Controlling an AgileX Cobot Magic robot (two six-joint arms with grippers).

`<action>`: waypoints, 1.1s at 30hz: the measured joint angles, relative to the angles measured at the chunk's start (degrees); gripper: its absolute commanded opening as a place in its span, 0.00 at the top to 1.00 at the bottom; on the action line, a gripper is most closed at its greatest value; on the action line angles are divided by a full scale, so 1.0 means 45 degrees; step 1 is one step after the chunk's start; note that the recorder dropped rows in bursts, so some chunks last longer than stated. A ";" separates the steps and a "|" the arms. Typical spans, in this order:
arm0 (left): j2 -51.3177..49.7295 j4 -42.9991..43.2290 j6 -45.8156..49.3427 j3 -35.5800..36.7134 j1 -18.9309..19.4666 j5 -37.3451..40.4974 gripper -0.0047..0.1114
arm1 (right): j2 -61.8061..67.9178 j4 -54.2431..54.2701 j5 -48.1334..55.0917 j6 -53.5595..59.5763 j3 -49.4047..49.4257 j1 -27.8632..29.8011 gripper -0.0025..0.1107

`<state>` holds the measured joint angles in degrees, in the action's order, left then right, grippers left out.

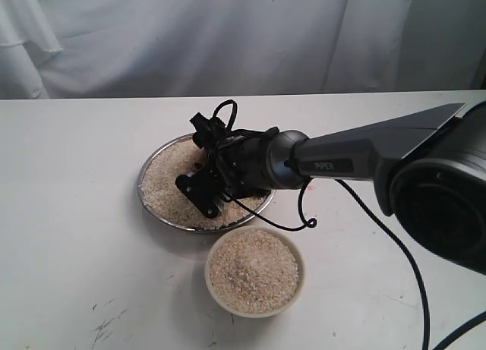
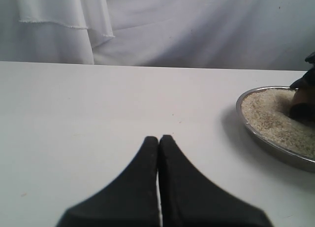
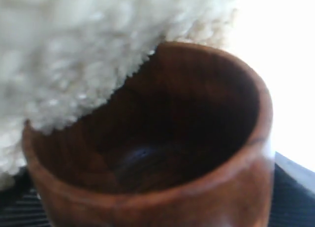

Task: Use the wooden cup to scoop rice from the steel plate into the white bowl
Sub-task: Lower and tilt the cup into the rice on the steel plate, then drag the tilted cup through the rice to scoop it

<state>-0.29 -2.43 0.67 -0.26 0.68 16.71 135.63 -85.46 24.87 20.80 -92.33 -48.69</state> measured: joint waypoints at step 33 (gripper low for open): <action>0.0000 0.0000 0.0000 0.0000 0.0000 0.0000 0.96 | 0.0266 0.3379 -0.0958 0.0087 -0.0828 0.0077 0.98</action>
<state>-0.29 -2.43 0.67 -0.26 0.68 16.71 136.82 -70.25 20.56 21.19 -96.05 -48.34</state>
